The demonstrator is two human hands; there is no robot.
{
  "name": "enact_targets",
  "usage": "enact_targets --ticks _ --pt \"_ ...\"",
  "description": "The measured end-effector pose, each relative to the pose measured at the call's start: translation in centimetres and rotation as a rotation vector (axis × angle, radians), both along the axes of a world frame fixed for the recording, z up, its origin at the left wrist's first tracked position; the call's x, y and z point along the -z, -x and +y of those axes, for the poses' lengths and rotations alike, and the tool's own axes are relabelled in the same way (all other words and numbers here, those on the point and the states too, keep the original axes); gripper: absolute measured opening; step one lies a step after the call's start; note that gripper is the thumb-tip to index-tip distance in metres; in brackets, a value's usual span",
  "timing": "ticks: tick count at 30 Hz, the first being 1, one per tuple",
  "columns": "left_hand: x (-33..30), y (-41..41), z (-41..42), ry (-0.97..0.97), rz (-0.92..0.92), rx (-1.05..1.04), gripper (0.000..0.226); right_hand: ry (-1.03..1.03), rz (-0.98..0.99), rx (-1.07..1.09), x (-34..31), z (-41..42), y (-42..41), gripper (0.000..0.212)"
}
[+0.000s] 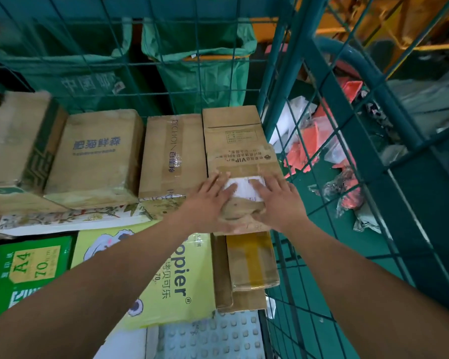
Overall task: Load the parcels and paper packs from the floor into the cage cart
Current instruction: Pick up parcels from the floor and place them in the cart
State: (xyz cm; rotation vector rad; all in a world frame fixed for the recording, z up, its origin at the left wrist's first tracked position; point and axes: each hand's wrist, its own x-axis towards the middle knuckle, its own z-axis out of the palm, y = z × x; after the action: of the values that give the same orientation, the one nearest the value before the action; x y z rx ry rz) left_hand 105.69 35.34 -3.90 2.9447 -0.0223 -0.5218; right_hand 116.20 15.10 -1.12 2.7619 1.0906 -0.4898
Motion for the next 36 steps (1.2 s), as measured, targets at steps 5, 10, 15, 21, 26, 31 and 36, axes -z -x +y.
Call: enact_targets --ticks 5,10,15,21,26,31,36 --pt "0.4 -0.3 0.3 -0.146 -0.082 -0.010 0.108 0.039 -0.069 -0.031 -0.3 0.9 0.3 0.089" --pt "1.4 0.4 -1.0 -0.094 -0.080 -0.100 0.107 -0.009 -0.033 0.032 0.7 0.1 1.8 0.084" --pt "-0.6 0.5 -2.7 -0.055 -0.041 -0.207 0.095 -0.014 0.028 0.137 0.1 1.3 2.8 0.086" --pt "-1.6 6.2 -3.2 0.173 -0.082 -0.538 0.084 -0.089 0.057 0.179 -1.3 0.4 7.1 0.091" --pt "-2.9 14.1 -3.8 0.419 -0.055 -0.820 0.077 -0.344 0.263 0.179 -3.3 1.4 13.8 0.081" --pt "-6.4 24.1 -3.8 0.856 -0.211 -1.220 0.069 -0.556 0.619 0.353 -6.5 3.8 23.2 0.076" --pt "-7.7 33.1 -3.1 1.166 -0.256 -1.463 0.023 -0.679 0.936 0.675 -6.6 5.3 30.3 0.049"
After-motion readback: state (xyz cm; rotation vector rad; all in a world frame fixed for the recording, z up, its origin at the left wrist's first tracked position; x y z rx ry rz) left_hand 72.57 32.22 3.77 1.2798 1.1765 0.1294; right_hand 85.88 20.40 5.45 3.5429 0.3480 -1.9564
